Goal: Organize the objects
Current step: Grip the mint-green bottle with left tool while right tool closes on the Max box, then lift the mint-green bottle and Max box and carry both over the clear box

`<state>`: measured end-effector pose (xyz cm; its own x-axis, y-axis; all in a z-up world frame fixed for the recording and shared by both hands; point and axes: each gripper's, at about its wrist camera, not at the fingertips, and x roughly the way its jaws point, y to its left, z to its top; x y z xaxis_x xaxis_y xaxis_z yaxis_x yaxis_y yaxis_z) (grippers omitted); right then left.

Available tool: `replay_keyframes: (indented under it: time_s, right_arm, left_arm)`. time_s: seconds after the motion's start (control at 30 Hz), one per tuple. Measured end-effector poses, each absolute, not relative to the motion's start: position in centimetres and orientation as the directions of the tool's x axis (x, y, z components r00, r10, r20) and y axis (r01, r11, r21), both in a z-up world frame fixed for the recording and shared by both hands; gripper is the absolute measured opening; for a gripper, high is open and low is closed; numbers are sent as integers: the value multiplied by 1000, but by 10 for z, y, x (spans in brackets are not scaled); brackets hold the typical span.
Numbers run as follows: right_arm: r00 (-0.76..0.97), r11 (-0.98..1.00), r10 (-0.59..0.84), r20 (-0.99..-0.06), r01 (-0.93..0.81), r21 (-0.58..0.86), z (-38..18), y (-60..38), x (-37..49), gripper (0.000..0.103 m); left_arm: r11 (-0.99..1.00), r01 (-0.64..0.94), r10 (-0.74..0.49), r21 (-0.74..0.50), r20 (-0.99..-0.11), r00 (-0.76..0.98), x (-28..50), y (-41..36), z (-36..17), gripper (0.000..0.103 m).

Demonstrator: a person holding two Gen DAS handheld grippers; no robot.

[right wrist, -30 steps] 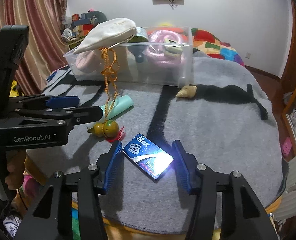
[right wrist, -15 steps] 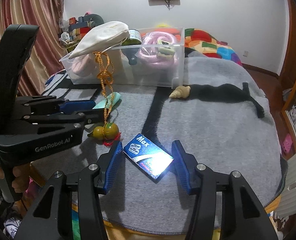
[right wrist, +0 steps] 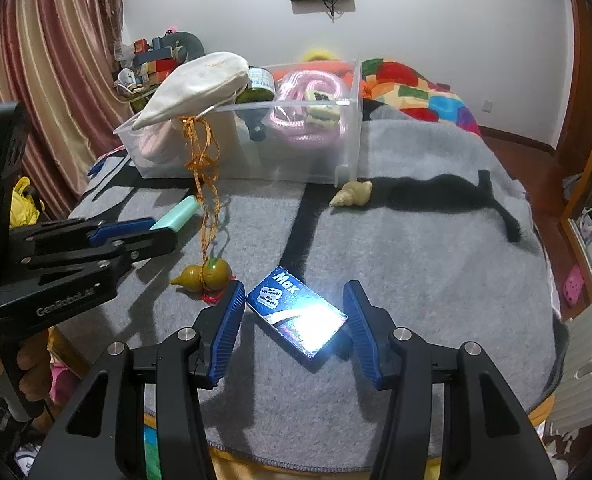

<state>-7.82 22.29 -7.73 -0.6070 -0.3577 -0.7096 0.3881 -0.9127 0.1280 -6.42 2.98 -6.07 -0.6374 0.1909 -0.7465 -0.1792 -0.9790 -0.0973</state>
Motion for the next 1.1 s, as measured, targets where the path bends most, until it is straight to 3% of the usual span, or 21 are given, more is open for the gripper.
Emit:
replay_keyframes:
  time_s: [1.1]
  right_arm:
    - [-686,-884,-402,-607,464,62,-9,195,-99,48]
  left_arm:
    - [-982,-124,187,-143,-614,-767,-49,0,-3,24]
